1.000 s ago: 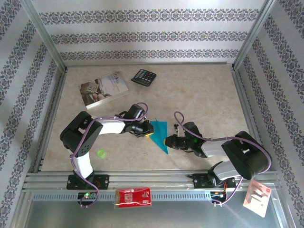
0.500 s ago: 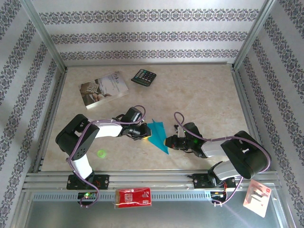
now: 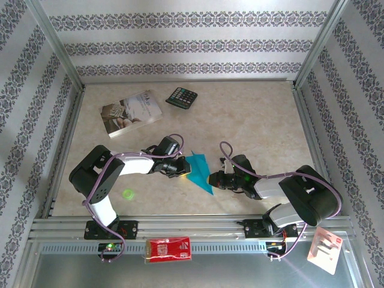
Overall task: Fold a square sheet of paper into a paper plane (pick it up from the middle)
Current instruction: Fourth fold the wing at the center of the table.
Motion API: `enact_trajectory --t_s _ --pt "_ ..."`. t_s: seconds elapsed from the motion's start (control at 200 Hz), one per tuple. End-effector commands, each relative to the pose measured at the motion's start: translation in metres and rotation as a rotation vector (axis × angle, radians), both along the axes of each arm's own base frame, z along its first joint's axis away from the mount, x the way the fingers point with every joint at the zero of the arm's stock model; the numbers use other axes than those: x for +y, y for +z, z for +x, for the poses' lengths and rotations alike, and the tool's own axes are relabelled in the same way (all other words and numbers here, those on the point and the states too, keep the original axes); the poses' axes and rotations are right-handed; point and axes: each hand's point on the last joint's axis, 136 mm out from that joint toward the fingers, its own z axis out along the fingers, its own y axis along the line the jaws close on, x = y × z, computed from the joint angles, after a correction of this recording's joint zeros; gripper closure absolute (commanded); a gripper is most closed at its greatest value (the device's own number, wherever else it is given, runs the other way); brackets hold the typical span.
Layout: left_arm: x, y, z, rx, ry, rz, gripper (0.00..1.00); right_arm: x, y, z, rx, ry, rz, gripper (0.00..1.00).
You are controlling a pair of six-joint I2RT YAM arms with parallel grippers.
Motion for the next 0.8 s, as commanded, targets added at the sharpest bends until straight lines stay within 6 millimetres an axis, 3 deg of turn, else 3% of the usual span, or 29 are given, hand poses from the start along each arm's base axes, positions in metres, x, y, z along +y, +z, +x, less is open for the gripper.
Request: enact_trajectory --t_s 0.0,0.794 --pt "0.017 -0.016 -0.015 0.050 0.004 0.114 0.88 0.001 0.001 -0.005 -0.015 0.050 0.009 1.00" --pt "0.024 -0.019 -0.017 0.047 0.001 0.154 0.87 0.002 -0.010 -0.010 0.009 0.031 -0.023 1.00"
